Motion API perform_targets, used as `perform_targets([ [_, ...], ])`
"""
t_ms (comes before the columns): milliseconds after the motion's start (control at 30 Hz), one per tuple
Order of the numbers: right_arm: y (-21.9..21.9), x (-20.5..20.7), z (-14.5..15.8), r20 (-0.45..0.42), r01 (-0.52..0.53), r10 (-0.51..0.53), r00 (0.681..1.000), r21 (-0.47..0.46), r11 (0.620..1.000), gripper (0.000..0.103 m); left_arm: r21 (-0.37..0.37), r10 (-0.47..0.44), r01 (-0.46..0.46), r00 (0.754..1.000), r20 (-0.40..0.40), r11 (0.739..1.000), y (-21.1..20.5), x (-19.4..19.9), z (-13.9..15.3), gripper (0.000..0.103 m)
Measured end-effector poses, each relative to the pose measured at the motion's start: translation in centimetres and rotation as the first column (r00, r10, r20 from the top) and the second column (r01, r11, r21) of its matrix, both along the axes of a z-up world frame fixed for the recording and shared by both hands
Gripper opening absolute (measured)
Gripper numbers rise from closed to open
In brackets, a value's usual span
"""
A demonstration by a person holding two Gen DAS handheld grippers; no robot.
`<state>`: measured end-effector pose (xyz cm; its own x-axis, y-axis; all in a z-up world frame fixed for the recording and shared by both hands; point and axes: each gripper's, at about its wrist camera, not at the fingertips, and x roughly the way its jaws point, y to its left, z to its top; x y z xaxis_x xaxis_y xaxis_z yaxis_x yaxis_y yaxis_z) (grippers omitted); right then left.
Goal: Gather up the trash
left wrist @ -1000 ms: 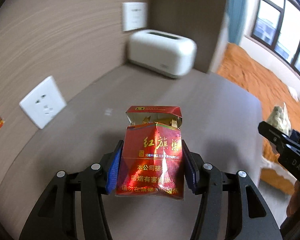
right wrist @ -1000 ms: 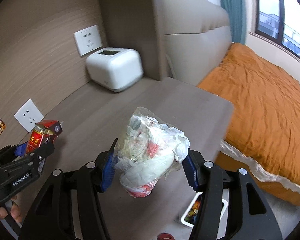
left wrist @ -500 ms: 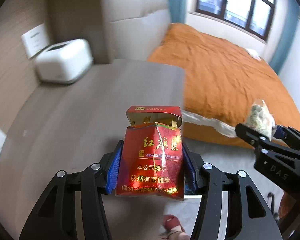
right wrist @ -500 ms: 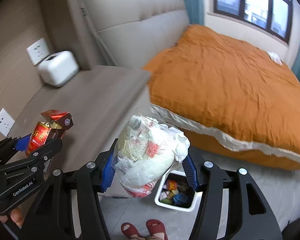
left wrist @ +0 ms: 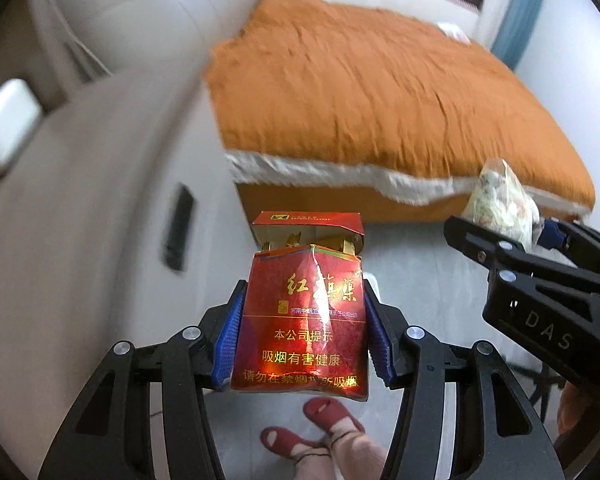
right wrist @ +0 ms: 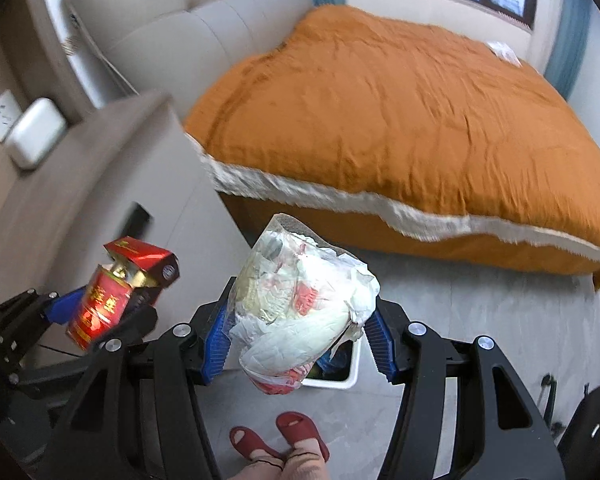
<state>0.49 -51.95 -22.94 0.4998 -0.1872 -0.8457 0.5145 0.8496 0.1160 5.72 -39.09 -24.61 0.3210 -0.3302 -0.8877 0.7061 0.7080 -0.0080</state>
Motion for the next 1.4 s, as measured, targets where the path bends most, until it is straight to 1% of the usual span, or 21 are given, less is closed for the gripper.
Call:
perform_targets([
  [100,-1.0,-0.3,-3.0,-0.035,0.021,-0.020,0.999,0.015,1.000,0.059,0.024,-0.026,0.027,0.999,-0.044,0.999,-1.5,-0.3,-3.5,0.053],
  [167,-1.6,-0.4,-5.2,-0.052,0.035,-0.033,0.998,0.030,0.999,0.059,0.054,-0.040,0.044,0.997,-0.068,0.998,-2.5,-0.5,-6.5,0.053],
  [300,-2.9,0.0,-10.3,-0.100,0.057,-0.049,0.994,0.080,0.995,0.059,0.090,-0.051,0.064,0.989,-0.138,0.994,-3.8,-0.2,-12.7,0.053],
  [367,-3.1,0.5,-12.9,-0.122,0.054,-0.042,0.992,0.100,0.994,0.059,0.100,-0.054,0.073,0.983,-0.177,0.992,-4.2,0.1,-16.3,0.053],
  [400,-3.2,0.8,-14.5,-0.136,0.050,-0.034,0.990,0.115,0.992,0.059,0.105,-0.057,0.077,0.981,-0.188,0.991,-4.2,0.2,-17.5,0.053],
  [433,-3.4,1.0,-15.7,-0.142,0.050,-0.032,0.989,0.130,0.990,0.059,0.111,-0.059,0.083,0.978,-0.201,0.990,-4.5,0.3,-19.2,0.054],
  [467,-3.6,1.1,-17.3,-0.145,0.052,-0.030,0.989,0.149,0.987,0.063,0.115,-0.065,0.093,0.972,-0.227,0.989,-4.6,0.5,-21.1,0.054],
  [500,-3.6,1.4,-18.7,-0.153,0.052,-0.028,0.988,0.158,0.986,0.084,0.114,-0.072,0.104,0.965,-0.253,0.988,-4.7,0.5,-22.2,0.067],
  [533,-3.7,1.7,-20.1,-0.163,0.048,-0.022,0.986,0.158,0.986,0.092,0.121,-0.072,0.111,0.955,-0.289,0.986,-4.8,0.8,-24.0,0.083],
  [567,-3.8,2.0,-22.0,-0.202,0.047,-0.022,0.979,0.123,0.991,0.099,0.138,-0.055,0.101,0.951,-0.305,0.985,-4.9,1.2,-25.7,0.098],
  [600,-3.7,2.2,-22.9,-0.220,0.044,-0.017,0.975,0.116,0.992,0.099,0.149,-0.049,0.099,0.950,-0.308,0.984,-5.0,1.5,-26.9,0.098],
  [633,-3.9,2.4,-24.5,-0.246,0.035,-0.002,0.969,0.131,0.991,0.099,0.171,-0.043,0.101,0.948,-0.314,0.980,-5.0,1.6,-28.4,0.098],
  [700,-4.1,2.4,-26.3,-0.275,0.039,0.000,0.961,0.137,0.990,0.099,0.212,-0.041,0.114,0.946,-0.321,0.971,-5.0,1.9,-30.8,0.098],
  [767,-4.2,2.3,-27.4,-0.294,0.035,0.006,0.956,0.135,0.990,0.099,0.227,-0.039,0.116,0.947,-0.318,0.967,-4.9,2.1,-31.7,0.098],
  [833,-3.9,2.2,-27.8,-0.302,0.026,0.016,0.953,0.133,0.991,0.099,0.227,-0.035,0.112,0.947,-0.319,0.967,-4.8,2.3,-31.9,0.098],
  [933,-3.2,2.0,-27.5,-0.308,0.003,0.034,0.951,0.118,0.993,0.099,0.215,-0.021,0.097,0.944,-0.331,0.972,-4.6,2.4,-31.7,0.098],
  [1033,-2.9,2.0,-27.0,-0.304,-0.010,0.045,0.951,0.118,0.993,0.099,0.198,-0.015,0.084,0.945,-0.327,0.977,-4.4,2.3,-30.5,0.098],
  [1133,-2.4,2.2,-25.7,-0.296,-0.022,0.056,0.954,0.115,0.993,0.099,0.189,-0.009,0.075,0.945,-0.327,0.979,-4.4,2.1,-29.1,0.098],
  [1200,-2.1,2.3,-24.6,-0.291,-0.035,0.065,0.955,0.106,0.994,0.099,0.184,-0.006,0.070,0.946,-0.324,0.980,-4.3,2.0,-27.6,0.098],
  [1267,-2.0,2.3,-23.4,-0.289,-0.048,0.077,0.954,0.104,0.993,0.099,0.190,0.002,0.064,0.945,-0.327,0.980,-4.3,2.0,-26.6,0.098],
  [1400,-2.4,1.9,-19.8,-0.262,-0.055,0.076,0.962,0.087,0.995,0.099,0.185,0.012,0.046,0.954,-0.300,0.982,-3.9,1.8,-22.9,0.098],
])
